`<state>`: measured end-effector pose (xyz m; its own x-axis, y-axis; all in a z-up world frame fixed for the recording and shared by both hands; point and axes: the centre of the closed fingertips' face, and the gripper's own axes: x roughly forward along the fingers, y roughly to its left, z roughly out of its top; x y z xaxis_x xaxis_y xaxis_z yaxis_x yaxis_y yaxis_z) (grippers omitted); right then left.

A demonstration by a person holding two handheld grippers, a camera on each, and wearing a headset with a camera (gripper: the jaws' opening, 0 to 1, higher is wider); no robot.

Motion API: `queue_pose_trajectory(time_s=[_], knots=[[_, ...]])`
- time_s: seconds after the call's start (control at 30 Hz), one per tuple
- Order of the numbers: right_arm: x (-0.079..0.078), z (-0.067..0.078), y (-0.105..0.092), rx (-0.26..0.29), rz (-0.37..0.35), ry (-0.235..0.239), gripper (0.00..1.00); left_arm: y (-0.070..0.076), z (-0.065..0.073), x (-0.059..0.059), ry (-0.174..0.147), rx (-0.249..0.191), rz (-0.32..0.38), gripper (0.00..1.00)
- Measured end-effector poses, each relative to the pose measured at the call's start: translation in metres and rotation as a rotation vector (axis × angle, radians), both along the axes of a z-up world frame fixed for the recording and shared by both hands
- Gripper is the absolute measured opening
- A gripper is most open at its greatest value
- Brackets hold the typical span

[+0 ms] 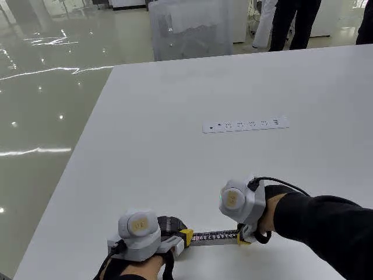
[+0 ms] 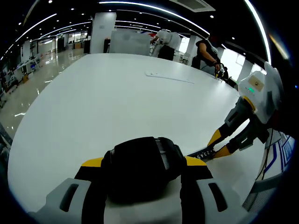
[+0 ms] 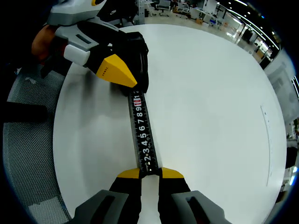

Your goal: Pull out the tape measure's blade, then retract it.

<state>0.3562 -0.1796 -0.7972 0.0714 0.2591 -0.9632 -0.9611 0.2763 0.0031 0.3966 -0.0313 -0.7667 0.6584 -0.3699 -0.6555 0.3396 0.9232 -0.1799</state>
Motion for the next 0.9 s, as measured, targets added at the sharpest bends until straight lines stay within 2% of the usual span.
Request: queue_pose_trajectory(time_s=[0.9], knots=[[0.002,-0.001,0.014,0.024,-0.001,-0.004,0.08,0.000,0.000,0.000,0.000,-0.002,0.001,0.59]])
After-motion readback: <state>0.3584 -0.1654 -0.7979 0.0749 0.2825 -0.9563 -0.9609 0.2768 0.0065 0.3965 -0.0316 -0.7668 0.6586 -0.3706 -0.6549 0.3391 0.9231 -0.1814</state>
